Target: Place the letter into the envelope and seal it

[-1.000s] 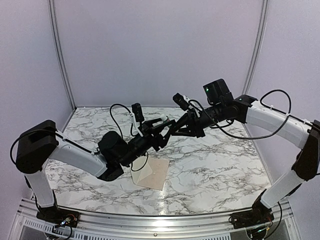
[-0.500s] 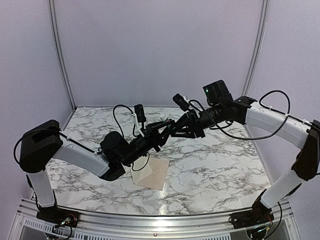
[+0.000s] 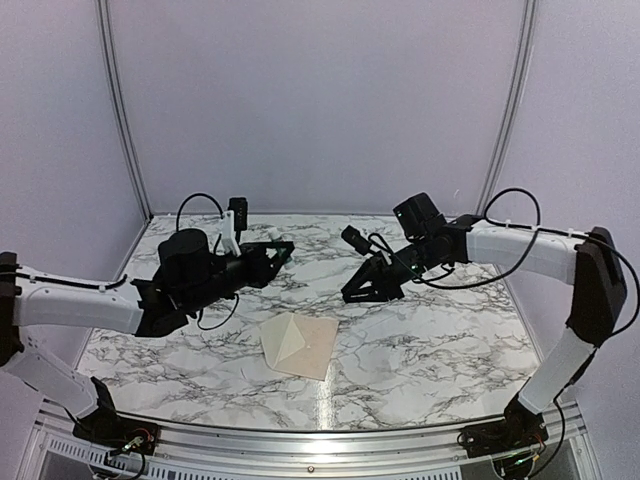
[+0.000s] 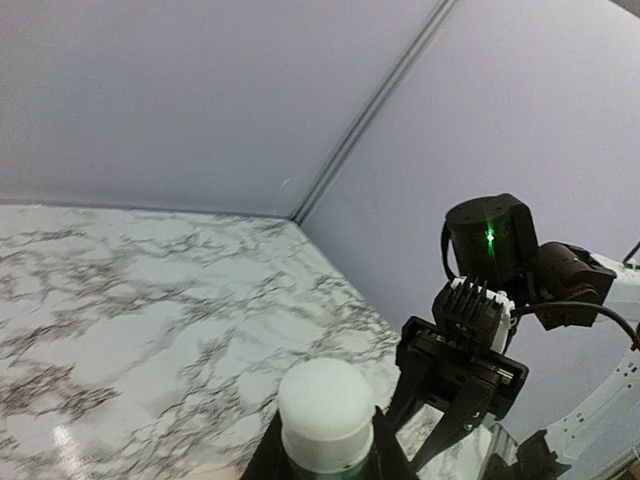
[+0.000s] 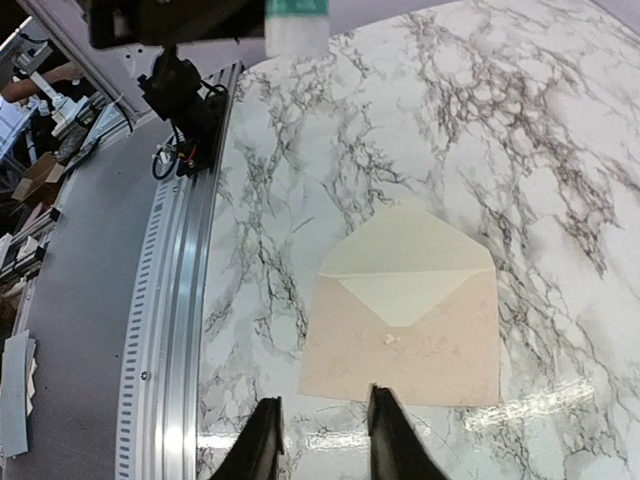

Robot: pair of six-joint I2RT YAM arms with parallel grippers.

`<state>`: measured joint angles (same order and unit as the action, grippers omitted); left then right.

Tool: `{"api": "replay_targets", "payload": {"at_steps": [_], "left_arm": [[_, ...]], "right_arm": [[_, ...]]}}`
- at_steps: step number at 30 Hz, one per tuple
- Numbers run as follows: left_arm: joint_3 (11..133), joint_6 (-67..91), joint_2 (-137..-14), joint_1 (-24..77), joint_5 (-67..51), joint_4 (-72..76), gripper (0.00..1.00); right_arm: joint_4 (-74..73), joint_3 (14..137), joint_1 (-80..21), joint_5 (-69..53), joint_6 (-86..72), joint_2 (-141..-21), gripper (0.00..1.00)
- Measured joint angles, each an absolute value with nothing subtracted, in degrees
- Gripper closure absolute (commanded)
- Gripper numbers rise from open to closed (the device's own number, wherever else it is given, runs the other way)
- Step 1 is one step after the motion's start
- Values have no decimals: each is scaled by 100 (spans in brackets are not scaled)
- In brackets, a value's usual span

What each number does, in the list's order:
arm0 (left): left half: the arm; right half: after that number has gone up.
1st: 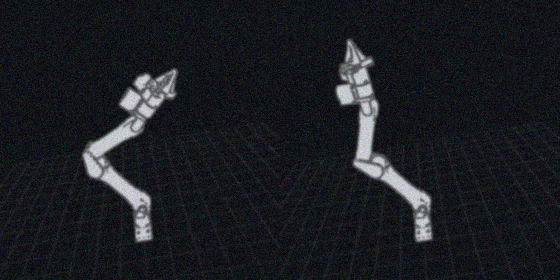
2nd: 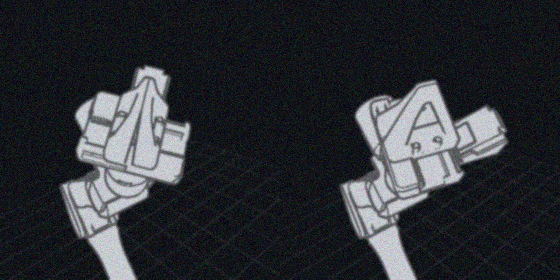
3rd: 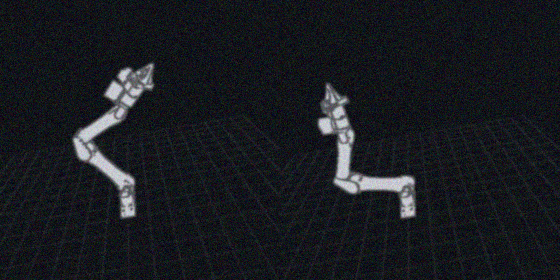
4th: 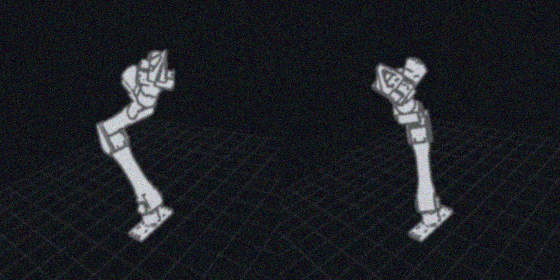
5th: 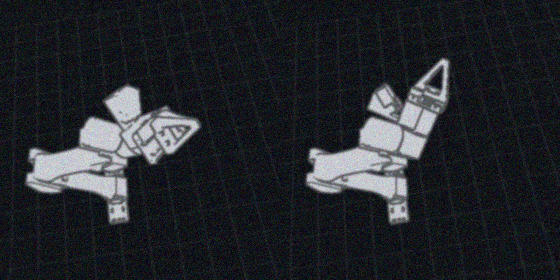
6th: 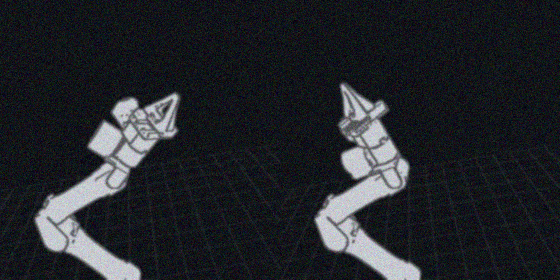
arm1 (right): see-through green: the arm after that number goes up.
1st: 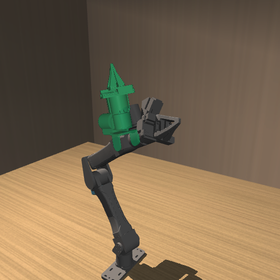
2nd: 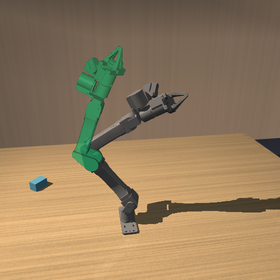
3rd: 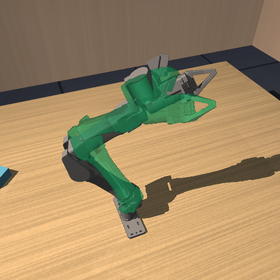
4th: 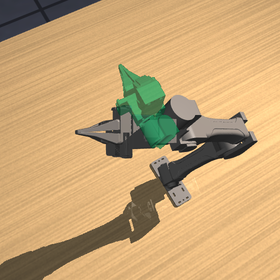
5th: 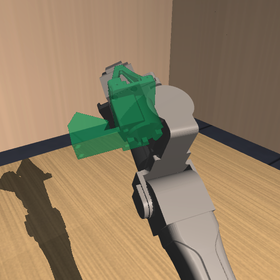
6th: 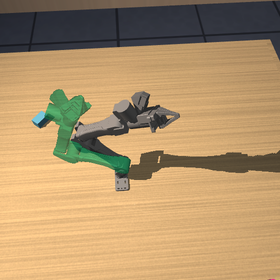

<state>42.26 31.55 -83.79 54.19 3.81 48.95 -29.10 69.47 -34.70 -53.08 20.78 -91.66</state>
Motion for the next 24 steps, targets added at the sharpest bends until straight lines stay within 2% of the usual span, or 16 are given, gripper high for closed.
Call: {"api": "replay_targets", "payload": {"at_steps": [3,7,11,16,24], "left_arm": [[4392,3406,-7782,4950,449,2980,100],[4829,3597,-7813,4320,388,945,100],[4906,3647,-7915,3802,132,-408,100],[5009,3568,-8359,3361,-425,-1194,100],[5330,3380,-9142,3267,-1184,-1485,100]], "right_arm": [[-2849,6945,-3470,-5400,2099,-9714,92],[-2764,6938,-3474,-5406,1988,-10294,95],[-2770,7030,-3520,-5319,1946,-10840,97],[-2749,7133,-3669,-5183,1911,-11257,97],[-2720,7262,-3863,-5087,1857,-11537,97]]}}
